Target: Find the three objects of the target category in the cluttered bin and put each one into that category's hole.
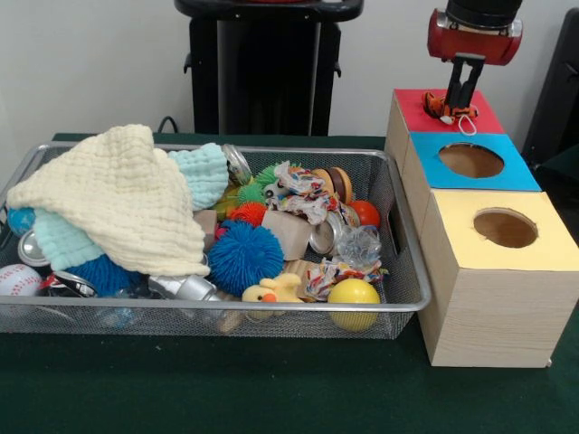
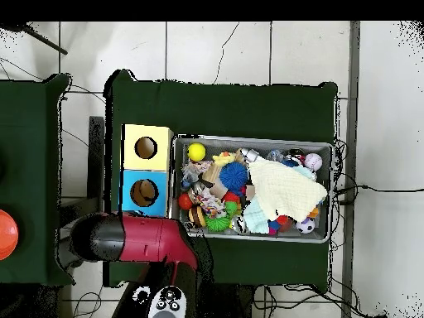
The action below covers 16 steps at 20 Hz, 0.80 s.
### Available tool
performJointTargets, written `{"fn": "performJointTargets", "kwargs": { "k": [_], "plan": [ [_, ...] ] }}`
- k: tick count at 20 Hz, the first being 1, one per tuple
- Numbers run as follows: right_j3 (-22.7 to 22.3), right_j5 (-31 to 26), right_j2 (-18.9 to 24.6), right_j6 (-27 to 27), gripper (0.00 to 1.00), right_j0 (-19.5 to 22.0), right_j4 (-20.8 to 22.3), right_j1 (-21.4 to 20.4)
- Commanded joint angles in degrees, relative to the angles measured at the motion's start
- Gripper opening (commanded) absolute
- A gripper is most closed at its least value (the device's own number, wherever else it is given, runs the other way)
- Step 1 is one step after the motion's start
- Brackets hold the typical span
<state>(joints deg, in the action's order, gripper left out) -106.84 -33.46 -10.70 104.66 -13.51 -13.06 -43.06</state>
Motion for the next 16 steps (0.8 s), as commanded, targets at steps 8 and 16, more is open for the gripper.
{"fn": "performJointTargets", "kwargs": {
  "k": [8, 16],
  "plan": [
    [-3.3, -5.4, 5.1, 11.0, 0.0, 1.7, -3.1, 2.0],
    [-3.5, -8.2, 4.3, 12.2, 0.0, 0.5, -3.9, 0.2]
  ]
}}
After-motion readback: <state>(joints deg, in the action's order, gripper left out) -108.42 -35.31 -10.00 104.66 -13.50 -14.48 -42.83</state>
